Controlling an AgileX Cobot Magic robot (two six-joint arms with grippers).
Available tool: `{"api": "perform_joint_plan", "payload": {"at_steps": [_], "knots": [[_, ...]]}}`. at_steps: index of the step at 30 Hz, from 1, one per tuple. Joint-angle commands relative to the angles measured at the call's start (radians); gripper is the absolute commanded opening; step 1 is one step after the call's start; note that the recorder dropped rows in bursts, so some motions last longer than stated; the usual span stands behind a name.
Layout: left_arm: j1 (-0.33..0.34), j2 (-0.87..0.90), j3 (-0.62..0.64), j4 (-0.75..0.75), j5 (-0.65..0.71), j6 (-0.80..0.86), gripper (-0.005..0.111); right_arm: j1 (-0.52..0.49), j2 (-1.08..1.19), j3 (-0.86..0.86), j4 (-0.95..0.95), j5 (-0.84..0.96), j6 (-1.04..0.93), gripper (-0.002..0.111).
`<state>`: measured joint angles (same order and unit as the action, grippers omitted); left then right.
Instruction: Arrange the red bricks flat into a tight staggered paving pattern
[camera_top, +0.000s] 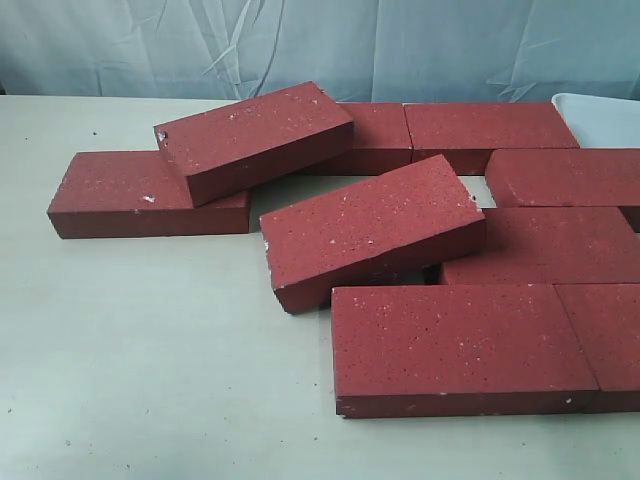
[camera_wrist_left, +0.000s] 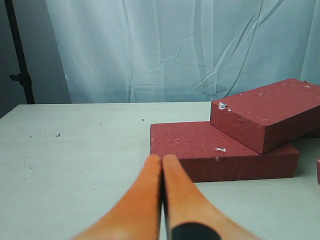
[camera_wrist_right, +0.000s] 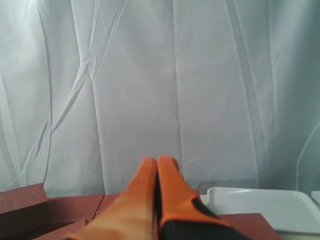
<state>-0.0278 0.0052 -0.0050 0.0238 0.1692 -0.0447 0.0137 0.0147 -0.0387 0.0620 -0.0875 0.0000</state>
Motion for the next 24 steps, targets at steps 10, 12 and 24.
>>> {"api": "perform_joint_plan", "payload": {"at_steps": [10,12,24], "knots": [[-0.004,-0.005,0.005,0.0,-0.014,0.0,0.0,-0.003,0.378,-0.367,-0.015,0.266,0.0,-0.001],[-0.004,-0.005,0.005,0.0,-0.014,0.0,0.0,-0.003,0.456,-0.422,-0.015,0.279,0.0,-0.001],[-0.004,-0.005,0.005,0.0,-0.014,0.0,0.0,-0.003,0.83,-0.653,0.018,0.317,0.0,-0.001]]}}
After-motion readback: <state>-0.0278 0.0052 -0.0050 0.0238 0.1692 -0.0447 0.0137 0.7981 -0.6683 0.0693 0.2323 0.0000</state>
